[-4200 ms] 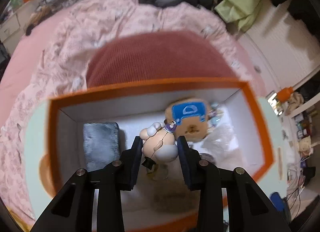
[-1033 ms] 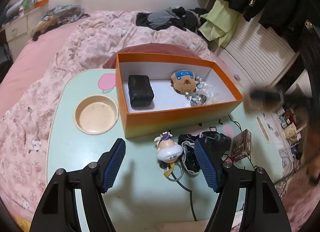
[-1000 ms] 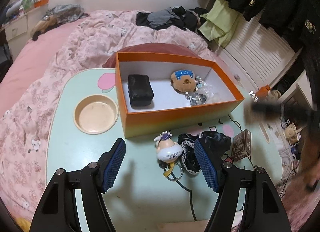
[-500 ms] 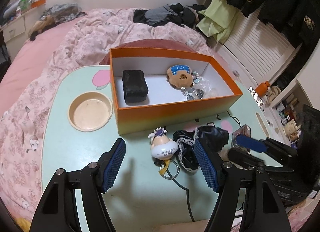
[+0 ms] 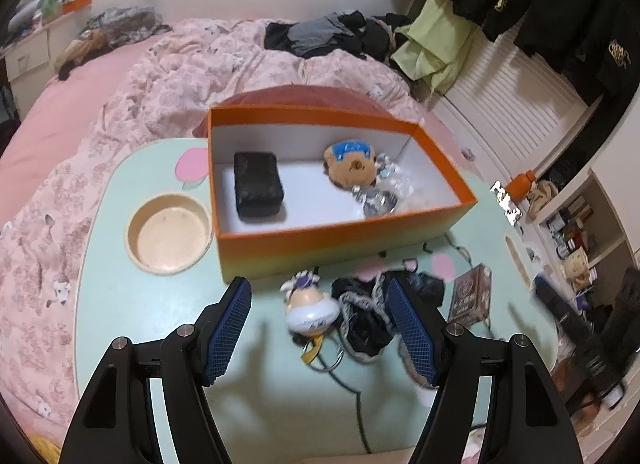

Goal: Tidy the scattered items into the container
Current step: 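Lift the pompom out of the box and set it on the table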

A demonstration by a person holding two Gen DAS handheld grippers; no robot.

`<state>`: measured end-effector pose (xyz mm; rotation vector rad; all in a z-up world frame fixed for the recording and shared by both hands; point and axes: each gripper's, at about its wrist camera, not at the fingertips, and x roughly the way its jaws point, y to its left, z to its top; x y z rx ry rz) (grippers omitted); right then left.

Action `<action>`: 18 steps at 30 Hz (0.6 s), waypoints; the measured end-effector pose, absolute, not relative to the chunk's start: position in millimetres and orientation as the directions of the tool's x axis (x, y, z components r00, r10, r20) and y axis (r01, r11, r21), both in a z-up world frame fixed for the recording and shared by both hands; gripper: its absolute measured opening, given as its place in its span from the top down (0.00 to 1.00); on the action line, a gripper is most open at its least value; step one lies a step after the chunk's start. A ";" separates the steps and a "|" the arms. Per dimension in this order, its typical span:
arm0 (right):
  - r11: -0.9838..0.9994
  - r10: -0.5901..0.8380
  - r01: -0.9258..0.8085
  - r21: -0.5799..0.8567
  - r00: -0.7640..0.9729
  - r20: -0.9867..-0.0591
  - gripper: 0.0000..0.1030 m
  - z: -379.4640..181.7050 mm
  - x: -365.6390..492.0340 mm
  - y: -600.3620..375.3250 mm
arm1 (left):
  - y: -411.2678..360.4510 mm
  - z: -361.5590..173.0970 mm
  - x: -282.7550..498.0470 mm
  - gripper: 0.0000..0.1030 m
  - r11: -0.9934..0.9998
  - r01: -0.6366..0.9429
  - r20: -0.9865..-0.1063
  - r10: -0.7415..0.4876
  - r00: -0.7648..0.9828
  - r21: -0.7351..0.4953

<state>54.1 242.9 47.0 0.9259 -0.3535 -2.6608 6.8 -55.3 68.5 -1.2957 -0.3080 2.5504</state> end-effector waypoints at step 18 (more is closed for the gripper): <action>-0.929 -0.369 0.261 0.262 -0.608 -0.703 0.25 0.0 54.1 242.3 | 29.2 67.4 -140.4 0.31 -0.982 -0.079 -0.883 0.190 -0.430 -0.173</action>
